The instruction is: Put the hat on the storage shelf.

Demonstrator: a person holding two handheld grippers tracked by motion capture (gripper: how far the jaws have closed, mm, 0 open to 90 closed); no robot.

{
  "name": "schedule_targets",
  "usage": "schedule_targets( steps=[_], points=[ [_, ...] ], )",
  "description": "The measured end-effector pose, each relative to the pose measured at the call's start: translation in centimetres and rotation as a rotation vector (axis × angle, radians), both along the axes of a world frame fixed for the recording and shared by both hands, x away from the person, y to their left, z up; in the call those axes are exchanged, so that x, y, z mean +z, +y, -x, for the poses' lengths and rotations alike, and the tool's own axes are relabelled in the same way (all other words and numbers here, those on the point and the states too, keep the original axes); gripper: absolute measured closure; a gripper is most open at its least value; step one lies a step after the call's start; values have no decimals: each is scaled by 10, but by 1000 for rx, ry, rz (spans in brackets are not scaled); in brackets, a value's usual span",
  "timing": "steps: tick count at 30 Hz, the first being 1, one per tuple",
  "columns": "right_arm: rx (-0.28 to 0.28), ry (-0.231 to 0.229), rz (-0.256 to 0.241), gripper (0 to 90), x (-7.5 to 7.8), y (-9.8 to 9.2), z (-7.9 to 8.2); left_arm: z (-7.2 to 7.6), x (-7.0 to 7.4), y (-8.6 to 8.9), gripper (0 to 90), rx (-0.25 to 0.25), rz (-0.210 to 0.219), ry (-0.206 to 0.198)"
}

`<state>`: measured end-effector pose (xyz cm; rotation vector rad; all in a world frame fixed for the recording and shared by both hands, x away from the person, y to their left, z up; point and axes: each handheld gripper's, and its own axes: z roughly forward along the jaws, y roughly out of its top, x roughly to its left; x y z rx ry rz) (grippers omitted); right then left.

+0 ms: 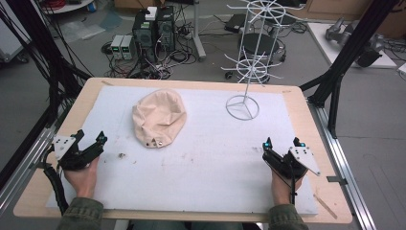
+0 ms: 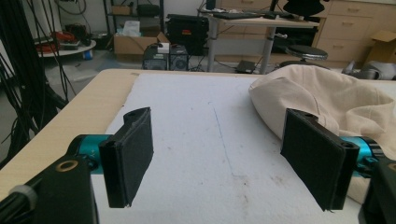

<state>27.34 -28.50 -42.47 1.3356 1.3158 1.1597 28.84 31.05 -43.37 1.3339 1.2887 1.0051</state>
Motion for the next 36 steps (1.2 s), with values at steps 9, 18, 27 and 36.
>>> schedule_targets(
  steps=[9, 18, 27, 36],
  points=[
    [-1, 4, -14, 82, 0, -1, 0, 0, 0, 0, 255, -3, 1, 4],
    [14, 6, -9, 81, -1, -1, -1, -1, -1, 0, 253, -2, 7, 10],
    [21, 14, -4, 81, -1, -1, -1, -4, 0, -2, 253, -19, 5, 15],
    [45, 18, 21, 81, -2, 2, 0, -19, 23, -12, 231, -97, -33, 19]
  ],
)
